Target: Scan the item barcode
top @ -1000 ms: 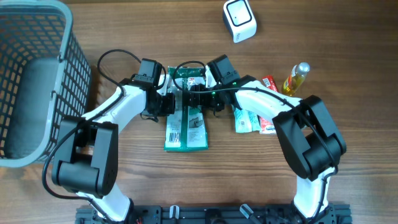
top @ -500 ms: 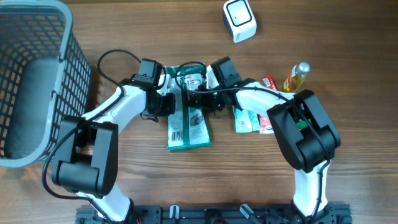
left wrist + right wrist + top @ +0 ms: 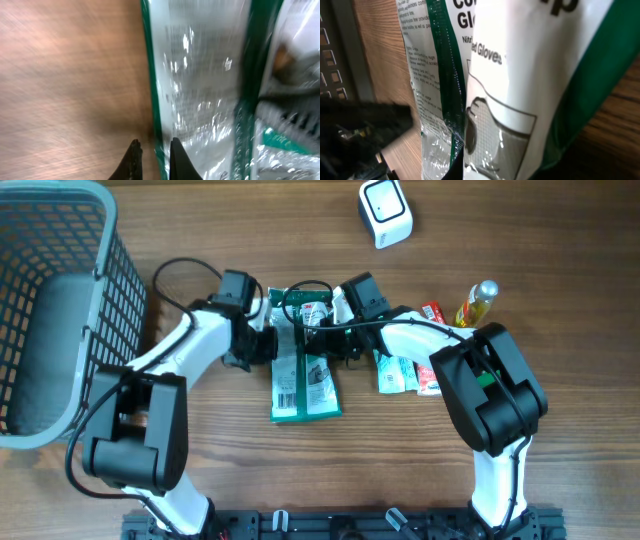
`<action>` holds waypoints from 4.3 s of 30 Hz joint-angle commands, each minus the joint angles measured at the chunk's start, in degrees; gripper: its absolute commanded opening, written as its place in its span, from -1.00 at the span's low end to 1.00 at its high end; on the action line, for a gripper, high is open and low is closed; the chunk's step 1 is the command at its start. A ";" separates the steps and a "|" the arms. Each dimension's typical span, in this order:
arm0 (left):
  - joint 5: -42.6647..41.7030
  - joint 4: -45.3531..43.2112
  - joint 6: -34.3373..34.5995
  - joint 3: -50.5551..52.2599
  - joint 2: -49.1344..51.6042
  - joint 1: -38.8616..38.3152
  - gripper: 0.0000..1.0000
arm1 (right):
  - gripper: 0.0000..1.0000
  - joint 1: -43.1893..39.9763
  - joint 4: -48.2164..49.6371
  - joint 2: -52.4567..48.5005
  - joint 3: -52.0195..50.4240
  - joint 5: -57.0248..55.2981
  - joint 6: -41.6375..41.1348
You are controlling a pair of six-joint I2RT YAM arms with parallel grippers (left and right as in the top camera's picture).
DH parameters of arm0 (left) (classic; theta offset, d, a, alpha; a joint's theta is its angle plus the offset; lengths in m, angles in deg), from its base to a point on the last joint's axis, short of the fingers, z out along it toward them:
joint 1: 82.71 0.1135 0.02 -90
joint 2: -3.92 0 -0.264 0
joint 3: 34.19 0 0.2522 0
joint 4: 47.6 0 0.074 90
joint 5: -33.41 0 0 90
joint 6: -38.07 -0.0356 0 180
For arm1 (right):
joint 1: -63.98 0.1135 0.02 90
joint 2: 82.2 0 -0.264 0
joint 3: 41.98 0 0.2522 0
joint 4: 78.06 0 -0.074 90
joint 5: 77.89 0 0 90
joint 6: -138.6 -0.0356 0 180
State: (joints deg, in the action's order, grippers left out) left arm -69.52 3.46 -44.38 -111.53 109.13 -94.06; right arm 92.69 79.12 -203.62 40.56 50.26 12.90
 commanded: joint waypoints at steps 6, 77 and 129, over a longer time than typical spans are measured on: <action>12.81 -2.91 -0.76 -5.84 -5.84 8.90 -0.60 | -0.91 -0.13 -1.27 -2.75 -1.60 -2.47 1.22; 12.81 -1.05 -0.74 -5.81 -5.84 10.62 1.00 | -0.92 -2.51 -15.67 -4.24 50.84 -69.85 73.50; 12.81 -1.07 -0.74 -5.81 -5.84 10.62 1.00 | -0.91 -0.13 -2.08 -13.75 50.77 -57.27 65.11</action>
State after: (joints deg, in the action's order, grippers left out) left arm -57.24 2.41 -44.79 -117.08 103.66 -83.66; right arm 92.65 78.36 -224.89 91.07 -8.27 81.77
